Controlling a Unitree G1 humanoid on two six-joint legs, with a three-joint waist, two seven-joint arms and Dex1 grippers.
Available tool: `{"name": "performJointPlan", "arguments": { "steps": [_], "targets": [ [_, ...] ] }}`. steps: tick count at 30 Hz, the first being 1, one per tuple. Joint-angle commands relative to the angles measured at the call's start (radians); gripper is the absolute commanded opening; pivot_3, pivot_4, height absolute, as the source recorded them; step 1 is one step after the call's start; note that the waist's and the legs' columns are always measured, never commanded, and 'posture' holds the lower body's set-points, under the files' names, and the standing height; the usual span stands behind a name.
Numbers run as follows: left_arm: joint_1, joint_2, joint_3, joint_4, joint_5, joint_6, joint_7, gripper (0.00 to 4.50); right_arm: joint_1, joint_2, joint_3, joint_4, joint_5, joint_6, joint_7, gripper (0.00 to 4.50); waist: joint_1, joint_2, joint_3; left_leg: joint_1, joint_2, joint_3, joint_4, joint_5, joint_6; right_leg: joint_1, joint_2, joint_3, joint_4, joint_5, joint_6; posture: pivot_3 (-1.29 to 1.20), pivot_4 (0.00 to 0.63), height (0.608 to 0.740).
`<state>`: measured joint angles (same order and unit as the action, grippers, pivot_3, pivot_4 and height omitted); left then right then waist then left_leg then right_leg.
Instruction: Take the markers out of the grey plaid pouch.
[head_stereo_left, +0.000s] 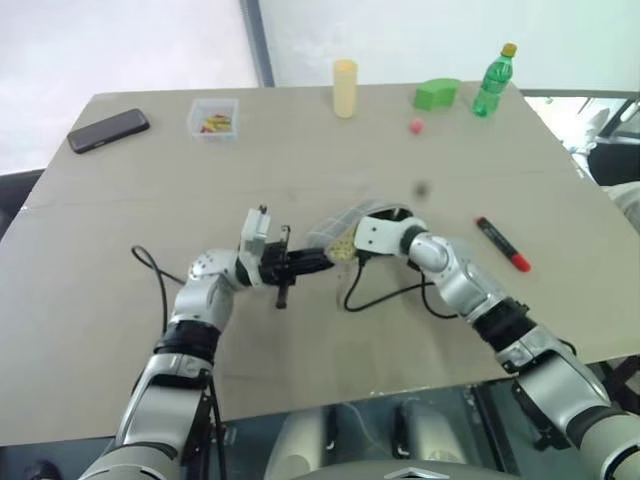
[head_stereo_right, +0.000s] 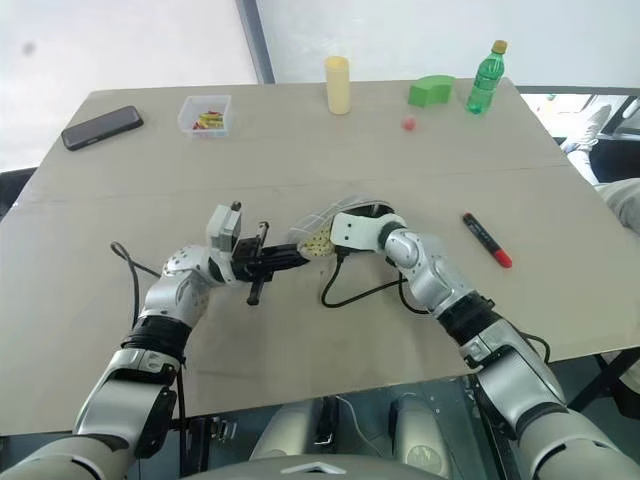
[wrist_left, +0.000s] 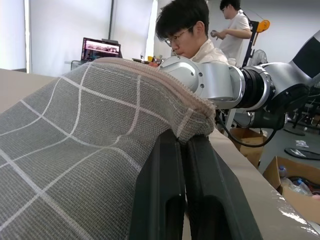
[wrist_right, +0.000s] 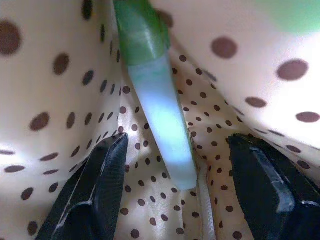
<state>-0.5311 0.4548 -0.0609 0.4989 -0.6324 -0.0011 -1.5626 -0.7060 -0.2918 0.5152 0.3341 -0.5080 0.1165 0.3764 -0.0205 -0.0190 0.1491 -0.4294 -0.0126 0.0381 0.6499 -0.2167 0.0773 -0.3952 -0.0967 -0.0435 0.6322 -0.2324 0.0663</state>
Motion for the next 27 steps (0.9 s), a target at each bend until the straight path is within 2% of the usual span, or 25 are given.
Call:
{"name": "performJointPlan", "arguments": {
  "steps": [1,13,21,27],
  "targets": [
    [0.021,-0.001,-0.003,-0.084,-0.034,-0.014,-0.052,0.00,-0.001,-0.015,-0.035,0.072,-0.015,0.025,-0.024,4.44,-0.002,0.000,0.000,0.000,0.000,0.000,0.000,0.000,0.000,0.000,0.000,0.000,0.000,0.000,0.000,0.00,0.150,0.736],
    [0.043,-0.013,0.003,-0.117,-0.031,-0.007,-0.052,0.00,-0.004,-0.034,-0.011,0.115,-0.062,-0.039,-0.046,4.48,-0.012,0.000,0.000,0.000,0.000,0.000,0.000,0.000,0.000,0.000,0.000,0.001,0.001,0.000,0.000,0.00,0.150,0.736],
    [0.061,-0.015,0.000,-0.148,-0.034,-0.006,-0.052,0.00,-0.021,-0.016,-0.018,0.283,-0.052,-0.126,-0.160,4.48,-0.017,0.000,0.000,0.003,0.000,0.000,0.000,0.000,-0.001,0.001,0.000,0.001,0.002,0.000,0.000,0.00,0.150,0.736],
    [0.074,-0.025,0.006,-0.153,-0.027,-0.006,-0.052,0.00,-0.016,-0.013,-0.030,0.342,-0.029,-0.167,-0.193,4.48,-0.018,-0.001,-0.001,0.005,0.000,0.001,0.000,0.001,-0.001,0.002,0.000,0.002,0.004,0.000,0.000,0.00,0.150,0.736]
  ]
}}
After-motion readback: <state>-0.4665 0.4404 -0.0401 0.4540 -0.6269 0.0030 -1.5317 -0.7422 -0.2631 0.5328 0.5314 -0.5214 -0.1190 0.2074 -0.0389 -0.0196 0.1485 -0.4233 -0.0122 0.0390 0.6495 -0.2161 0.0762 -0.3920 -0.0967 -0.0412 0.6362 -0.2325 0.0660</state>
